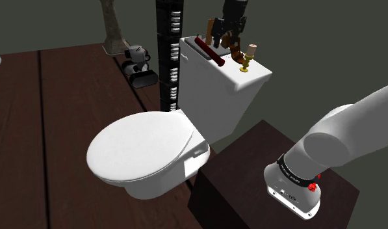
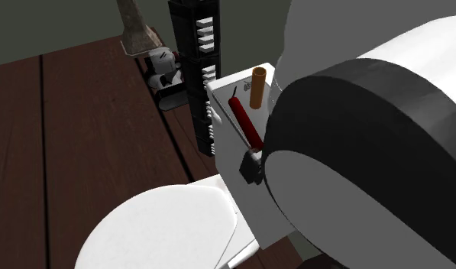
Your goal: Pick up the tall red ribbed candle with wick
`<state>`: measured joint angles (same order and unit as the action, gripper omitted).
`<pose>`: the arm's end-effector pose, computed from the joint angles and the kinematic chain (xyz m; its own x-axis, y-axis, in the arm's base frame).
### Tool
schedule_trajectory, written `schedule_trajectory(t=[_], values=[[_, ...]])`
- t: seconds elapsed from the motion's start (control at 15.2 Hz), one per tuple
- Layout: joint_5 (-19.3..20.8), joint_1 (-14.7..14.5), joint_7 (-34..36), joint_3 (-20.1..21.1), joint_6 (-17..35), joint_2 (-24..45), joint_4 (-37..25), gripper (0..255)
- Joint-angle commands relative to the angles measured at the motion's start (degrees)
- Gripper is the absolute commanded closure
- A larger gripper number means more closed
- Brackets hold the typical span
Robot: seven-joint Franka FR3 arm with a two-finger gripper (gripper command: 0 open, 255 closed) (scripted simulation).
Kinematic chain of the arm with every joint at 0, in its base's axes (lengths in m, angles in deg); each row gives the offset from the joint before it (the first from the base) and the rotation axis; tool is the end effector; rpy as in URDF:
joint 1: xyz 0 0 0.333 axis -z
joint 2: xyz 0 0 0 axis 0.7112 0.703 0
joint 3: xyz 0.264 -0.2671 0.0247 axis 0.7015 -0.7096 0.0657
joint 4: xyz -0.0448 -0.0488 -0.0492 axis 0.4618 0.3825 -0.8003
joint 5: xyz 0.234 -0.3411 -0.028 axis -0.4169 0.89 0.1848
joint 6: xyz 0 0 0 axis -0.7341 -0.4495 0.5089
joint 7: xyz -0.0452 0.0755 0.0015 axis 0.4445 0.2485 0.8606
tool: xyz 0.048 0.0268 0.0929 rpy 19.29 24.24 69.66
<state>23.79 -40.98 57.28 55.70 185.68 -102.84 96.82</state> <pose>0.4780 -0.0149 0.5916 0.9972 -0.0612 0.0433 -0.0620 -0.9979 0.0185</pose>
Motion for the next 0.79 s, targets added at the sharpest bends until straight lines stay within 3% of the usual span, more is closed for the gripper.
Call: schedule_trajectory(t=[0.0, 0.73], values=[[0.7, 0.6, 1.3, 0.0, 0.2, 4.8, -4.0, 0], [4.0, 2.0, 7.6, -1.3, -3.6, 30.2, -30.2, 0]])
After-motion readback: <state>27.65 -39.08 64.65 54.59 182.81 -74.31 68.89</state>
